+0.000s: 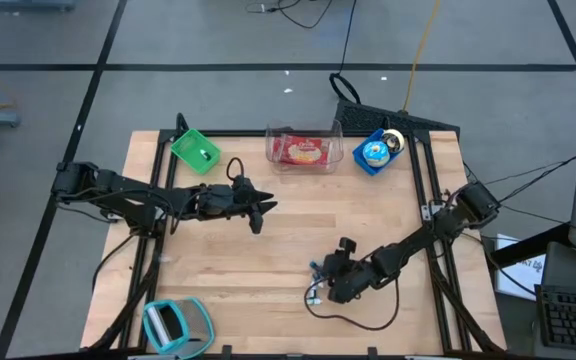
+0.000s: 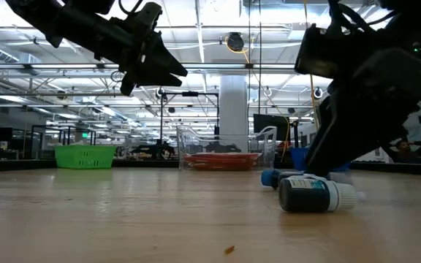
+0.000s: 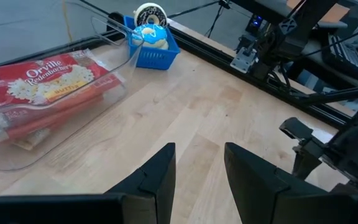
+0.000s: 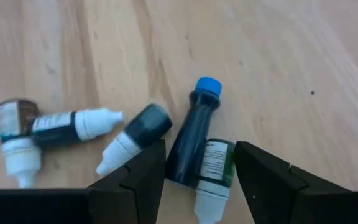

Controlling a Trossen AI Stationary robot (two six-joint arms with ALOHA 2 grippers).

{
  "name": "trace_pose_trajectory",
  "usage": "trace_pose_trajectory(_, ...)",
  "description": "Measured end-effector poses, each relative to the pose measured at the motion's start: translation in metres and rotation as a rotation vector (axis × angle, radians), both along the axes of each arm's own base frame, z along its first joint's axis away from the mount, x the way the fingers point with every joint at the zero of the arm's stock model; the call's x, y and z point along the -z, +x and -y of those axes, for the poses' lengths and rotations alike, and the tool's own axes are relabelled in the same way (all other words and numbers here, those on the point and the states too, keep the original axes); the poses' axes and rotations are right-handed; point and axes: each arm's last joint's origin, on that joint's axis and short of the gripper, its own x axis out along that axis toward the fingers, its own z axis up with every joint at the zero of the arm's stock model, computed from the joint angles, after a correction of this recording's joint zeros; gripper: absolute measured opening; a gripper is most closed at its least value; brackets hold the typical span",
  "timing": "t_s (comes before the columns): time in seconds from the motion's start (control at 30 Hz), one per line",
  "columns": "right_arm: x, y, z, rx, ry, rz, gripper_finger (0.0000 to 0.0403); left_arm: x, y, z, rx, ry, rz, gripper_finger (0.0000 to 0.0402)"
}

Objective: Pick & Place Food Item
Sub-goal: Put the green food coloring bottle into the green bin

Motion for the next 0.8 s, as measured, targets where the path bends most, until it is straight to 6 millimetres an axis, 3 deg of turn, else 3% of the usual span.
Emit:
trace_pose_trajectory(0.33,-0.021,-0.012,0.010,0.005,0.002,-0.052,0.0180,0.000,0.000,0.000,0.001,0.002,0.002,0.0136)
trace_pose_trajectory(0.8,-0.014,-0.015,0.004,-0.036,0.042,-0.095,0.0180,0.000,0.000,0.000,0.009,0.026,-0.006,0.0136)
